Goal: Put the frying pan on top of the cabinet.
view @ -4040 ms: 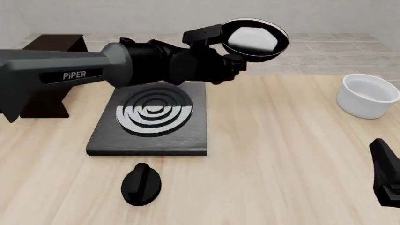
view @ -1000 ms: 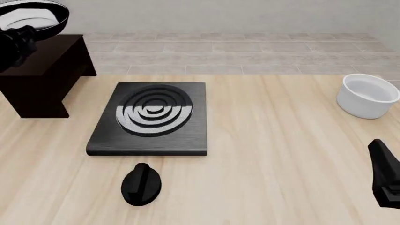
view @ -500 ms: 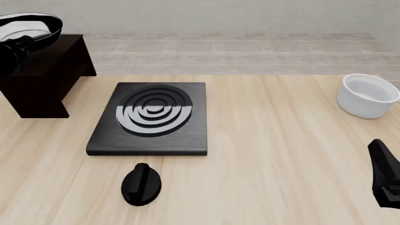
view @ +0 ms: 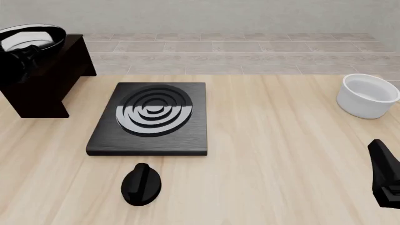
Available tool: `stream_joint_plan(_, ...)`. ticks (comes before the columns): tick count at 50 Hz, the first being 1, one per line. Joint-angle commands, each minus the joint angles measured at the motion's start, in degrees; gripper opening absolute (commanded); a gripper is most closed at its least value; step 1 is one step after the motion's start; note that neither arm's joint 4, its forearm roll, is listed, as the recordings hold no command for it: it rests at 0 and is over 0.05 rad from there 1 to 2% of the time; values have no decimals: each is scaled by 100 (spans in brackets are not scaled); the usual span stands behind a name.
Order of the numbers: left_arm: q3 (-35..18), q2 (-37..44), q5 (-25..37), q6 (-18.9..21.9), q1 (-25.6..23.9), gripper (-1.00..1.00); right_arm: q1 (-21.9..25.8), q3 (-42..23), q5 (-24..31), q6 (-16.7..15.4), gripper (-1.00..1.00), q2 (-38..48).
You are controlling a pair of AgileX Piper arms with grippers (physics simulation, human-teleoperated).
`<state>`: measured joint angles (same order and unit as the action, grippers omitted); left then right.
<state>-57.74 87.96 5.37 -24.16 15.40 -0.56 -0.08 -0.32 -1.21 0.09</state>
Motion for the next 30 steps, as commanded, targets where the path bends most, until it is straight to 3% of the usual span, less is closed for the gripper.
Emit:
stream_joint_plan(1, -97, 36, -153, 95, -38, -100, -1, -3, 2, 1, 100, 2)
stream_joint_plan(30, -158, 399, -451, 70, -122, -100, -7, 6, 14, -4, 100, 2)
